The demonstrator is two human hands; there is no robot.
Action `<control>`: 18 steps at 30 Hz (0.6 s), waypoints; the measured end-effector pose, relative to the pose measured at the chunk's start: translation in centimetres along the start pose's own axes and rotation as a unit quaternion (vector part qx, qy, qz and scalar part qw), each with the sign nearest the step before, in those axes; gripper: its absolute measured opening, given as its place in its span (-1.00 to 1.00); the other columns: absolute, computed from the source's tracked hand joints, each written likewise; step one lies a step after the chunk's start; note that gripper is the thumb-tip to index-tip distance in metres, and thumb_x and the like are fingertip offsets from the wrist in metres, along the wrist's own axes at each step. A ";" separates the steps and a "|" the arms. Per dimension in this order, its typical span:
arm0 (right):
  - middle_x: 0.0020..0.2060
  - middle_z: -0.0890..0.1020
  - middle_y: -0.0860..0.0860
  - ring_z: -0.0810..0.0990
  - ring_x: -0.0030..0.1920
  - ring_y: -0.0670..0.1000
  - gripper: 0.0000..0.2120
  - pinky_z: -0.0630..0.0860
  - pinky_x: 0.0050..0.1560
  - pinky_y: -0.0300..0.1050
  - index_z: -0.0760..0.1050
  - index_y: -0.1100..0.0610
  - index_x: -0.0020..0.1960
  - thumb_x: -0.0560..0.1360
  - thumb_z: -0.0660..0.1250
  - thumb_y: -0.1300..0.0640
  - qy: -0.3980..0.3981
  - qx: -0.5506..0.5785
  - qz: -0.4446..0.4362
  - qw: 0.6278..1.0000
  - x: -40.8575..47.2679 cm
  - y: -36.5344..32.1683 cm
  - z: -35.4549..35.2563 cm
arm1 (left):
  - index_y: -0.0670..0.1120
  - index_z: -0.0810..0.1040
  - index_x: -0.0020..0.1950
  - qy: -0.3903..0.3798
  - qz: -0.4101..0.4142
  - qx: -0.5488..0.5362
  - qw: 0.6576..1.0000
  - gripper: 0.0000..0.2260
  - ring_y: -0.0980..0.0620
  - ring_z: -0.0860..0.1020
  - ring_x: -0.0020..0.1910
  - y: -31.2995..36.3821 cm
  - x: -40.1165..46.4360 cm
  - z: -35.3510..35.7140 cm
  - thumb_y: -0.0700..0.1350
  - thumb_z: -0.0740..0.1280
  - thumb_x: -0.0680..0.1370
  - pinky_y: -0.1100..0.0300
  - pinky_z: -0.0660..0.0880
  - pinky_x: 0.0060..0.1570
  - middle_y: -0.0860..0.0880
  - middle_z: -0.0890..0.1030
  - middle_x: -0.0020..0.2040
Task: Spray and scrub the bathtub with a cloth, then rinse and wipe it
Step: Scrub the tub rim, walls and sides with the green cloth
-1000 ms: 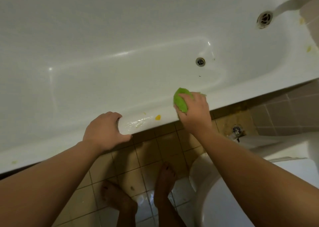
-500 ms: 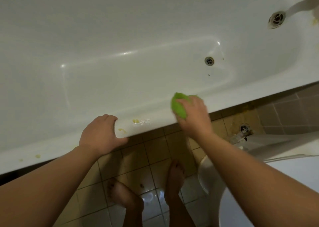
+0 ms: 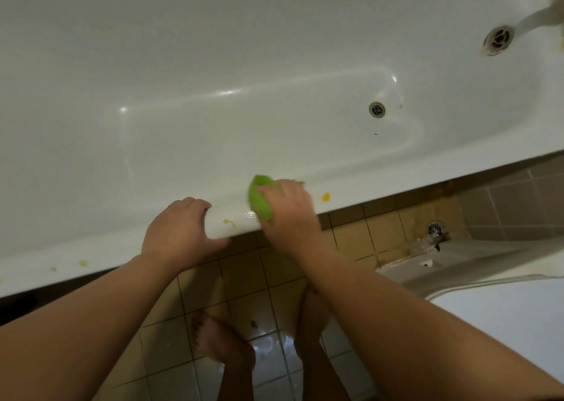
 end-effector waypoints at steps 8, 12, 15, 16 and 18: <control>0.25 0.51 0.14 0.40 0.30 0.18 -0.68 0.36 0.40 0.12 0.49 0.12 0.35 0.64 0.30 0.03 0.051 -0.081 0.258 0.961 -2.0 12.0 -5.2 | 0.09 0.55 0.25 -0.015 0.002 -0.001 1.000 -0.40 0.04 0.52 0.06 0.8 0.1 -0.3 0.35 0.51 0.32 0.11 0.49 -0.03 0.13 0.56 0.05; 0.20 0.56 0.16 0.49 0.20 0.22 -0.63 0.45 0.25 0.14 0.57 0.13 0.30 0.49 0.46 0.18 -0.031 0.033 0.041 0.998 -3.1 3.9 -1.1 | 0.08 0.56 0.25 -0.015 0.008 -0.008 1.000 -0.42 0.02 0.53 0.06 1.4 0.1 0.0 0.31 0.53 0.33 0.10 0.48 -0.06 0.10 0.58 0.06; 0.34 0.50 0.19 0.41 0.34 0.22 -0.56 0.38 0.41 0.17 0.55 0.08 0.38 0.51 0.47 0.15 -0.023 0.025 0.096 0.995 -4.0 8.9 -3.5 | 0.07 0.56 0.28 -0.011 0.011 -0.005 1.000 -0.39 0.00 0.54 0.09 1.3 0.1 0.1 0.32 0.53 0.33 0.09 0.48 -0.05 0.08 0.60 0.10; 0.39 0.47 0.20 0.36 0.40 0.21 -0.56 0.32 0.48 0.17 0.53 0.07 0.41 0.54 0.45 0.14 -0.002 0.009 0.160 0.987 -4.5 11.5 -4.8 | 0.07 0.56 0.29 -0.011 0.012 -0.005 1.000 -0.39 0.00 0.54 0.09 1.3 0.1 0.1 0.32 0.53 0.33 0.09 0.47 -0.05 0.07 0.60 0.11; 0.41 0.44 0.20 0.31 0.43 0.21 -0.58 0.28 0.51 0.21 0.51 0.07 0.43 0.59 0.41 0.08 0.051 -0.018 0.238 0.970 -4.7 15.1 -7.0 | 0.07 0.57 0.28 -0.008 0.014 -0.004 1.000 -0.39 -0.01 0.54 0.08 1.3 0.1 0.1 0.32 0.53 0.33 0.08 0.48 -0.04 0.07 0.60 0.10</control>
Point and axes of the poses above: each hand's wrist, its own x-axis towards the middle knuckle, its own z-axis out of the palm, y = z × x, the point moved 7 cm from there along x, towards the middle knuckle
